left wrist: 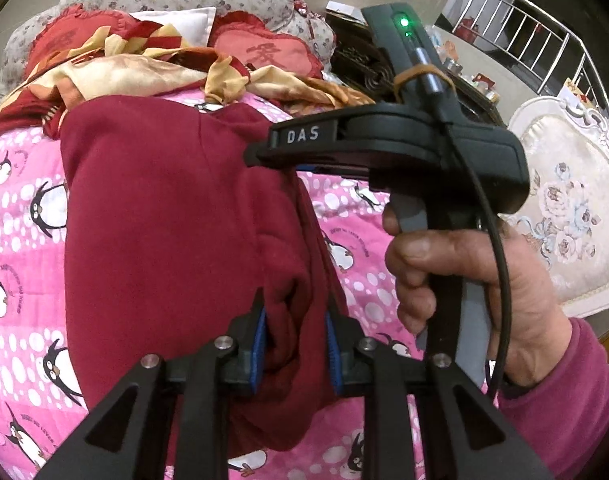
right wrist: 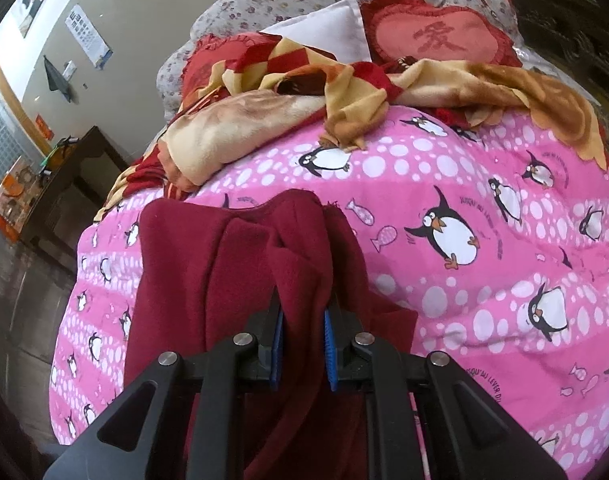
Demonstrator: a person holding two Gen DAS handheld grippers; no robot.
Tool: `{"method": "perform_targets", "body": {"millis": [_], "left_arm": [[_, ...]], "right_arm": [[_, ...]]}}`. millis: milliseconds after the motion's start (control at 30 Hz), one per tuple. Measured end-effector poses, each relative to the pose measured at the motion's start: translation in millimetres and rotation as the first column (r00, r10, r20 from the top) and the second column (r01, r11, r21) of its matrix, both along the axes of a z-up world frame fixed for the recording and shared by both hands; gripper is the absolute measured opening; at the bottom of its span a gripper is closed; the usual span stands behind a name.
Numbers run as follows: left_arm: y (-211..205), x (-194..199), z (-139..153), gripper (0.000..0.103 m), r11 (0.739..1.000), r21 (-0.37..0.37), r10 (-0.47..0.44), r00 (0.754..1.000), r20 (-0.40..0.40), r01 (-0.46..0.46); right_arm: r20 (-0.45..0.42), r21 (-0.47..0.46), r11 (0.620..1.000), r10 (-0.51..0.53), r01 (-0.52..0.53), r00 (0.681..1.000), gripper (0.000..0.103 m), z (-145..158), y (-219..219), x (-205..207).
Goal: Fold small clothes
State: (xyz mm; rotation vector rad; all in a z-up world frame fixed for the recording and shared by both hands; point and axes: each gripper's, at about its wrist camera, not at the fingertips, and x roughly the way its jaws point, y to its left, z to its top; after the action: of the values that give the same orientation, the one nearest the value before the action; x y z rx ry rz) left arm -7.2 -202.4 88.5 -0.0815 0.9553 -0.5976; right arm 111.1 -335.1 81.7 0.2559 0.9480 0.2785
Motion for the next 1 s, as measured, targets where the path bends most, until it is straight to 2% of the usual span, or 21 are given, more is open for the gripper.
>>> {"method": "perform_targets", "body": {"millis": [200,300,333,400,467,533,633,833,967,1000], "left_arm": [[1,-2,-1,0.030,0.999,-0.039,-0.008,1.000,-0.029,0.007],[2,-3,-2,0.035,0.999,-0.042,-0.029,0.998,-0.063,0.027],[4,-4,-1,0.038,0.999,-0.039,-0.037,0.997,-0.072,0.034],[14,-11,5,0.046,0.997,-0.049,-0.055,0.996,-0.072,0.052],[34,-19,16,0.060,0.997,-0.049,-0.055,0.998,-0.033,0.054],[56,-24,26,0.066,0.999,-0.030,-0.023,1.000,0.019,0.024],[85,-23,29,0.068,0.999,0.004,0.040,0.997,0.071,-0.040],[110,-8,5,0.068,0.990,0.032,0.140,0.990,0.013,-0.140],[105,-10,-10,0.068,0.990,0.048,0.131,0.991,-0.011,-0.130],[103,-12,-12,0.068,0.991,0.050,0.123,0.992,-0.020,-0.122]], "right_arm": [[0.000,0.004,1.000,-0.010,0.010,1.000,0.018,1,-3,-3],[-0.008,0.002,1.000,-0.028,0.028,1.000,0.022,-2,-6,-3],[-0.008,-0.003,0.999,-0.033,0.033,0.999,0.026,-3,-7,-4],[-0.001,-0.006,0.999,-0.033,0.033,0.999,0.027,3,-9,-10],[-0.003,-0.001,0.999,-0.035,0.035,0.999,0.028,11,-13,-21],[0.008,0.037,0.999,-0.015,0.014,1.000,0.030,22,-19,-40],[0.017,0.080,0.997,0.008,-0.010,1.000,0.035,29,-22,-65],[-0.039,0.152,0.987,0.064,-0.057,0.997,0.038,11,-1,-93],[-0.080,0.105,0.992,0.082,-0.073,0.993,0.035,-8,11,-95],[-0.080,0.090,0.993,0.079,-0.071,0.994,0.020,-10,11,-97]]}}
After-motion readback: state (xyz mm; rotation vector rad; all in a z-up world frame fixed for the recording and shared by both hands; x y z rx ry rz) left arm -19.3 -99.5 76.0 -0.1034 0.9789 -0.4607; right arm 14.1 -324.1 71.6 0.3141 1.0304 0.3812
